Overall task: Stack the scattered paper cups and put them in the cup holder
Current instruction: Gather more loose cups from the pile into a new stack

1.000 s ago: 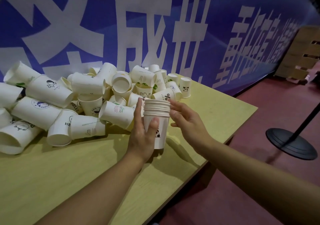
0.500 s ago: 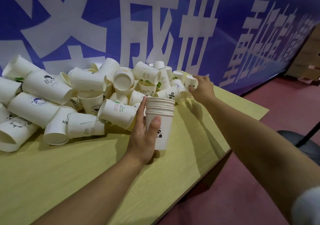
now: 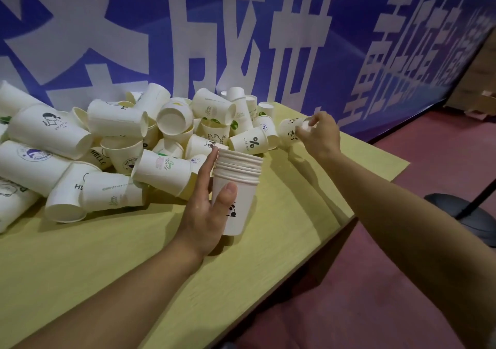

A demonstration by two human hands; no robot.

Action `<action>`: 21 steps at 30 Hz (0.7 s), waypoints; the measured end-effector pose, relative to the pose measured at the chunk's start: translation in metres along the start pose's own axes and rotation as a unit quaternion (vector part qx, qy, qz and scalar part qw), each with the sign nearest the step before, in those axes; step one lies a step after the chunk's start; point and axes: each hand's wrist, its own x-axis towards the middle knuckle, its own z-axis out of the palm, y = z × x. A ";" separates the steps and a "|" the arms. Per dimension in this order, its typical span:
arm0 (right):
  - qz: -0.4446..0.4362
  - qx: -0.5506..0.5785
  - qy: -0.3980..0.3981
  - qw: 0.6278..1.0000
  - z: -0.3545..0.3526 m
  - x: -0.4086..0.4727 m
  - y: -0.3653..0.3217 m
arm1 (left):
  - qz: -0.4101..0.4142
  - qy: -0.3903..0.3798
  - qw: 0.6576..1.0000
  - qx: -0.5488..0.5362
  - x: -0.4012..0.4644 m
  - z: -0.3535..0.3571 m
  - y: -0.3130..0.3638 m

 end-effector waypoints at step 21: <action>0.049 0.228 -0.214 0.949 -0.063 -0.028 -0.010 | 0.018 -0.064 0.991 0.112 0.053 0.042 -0.008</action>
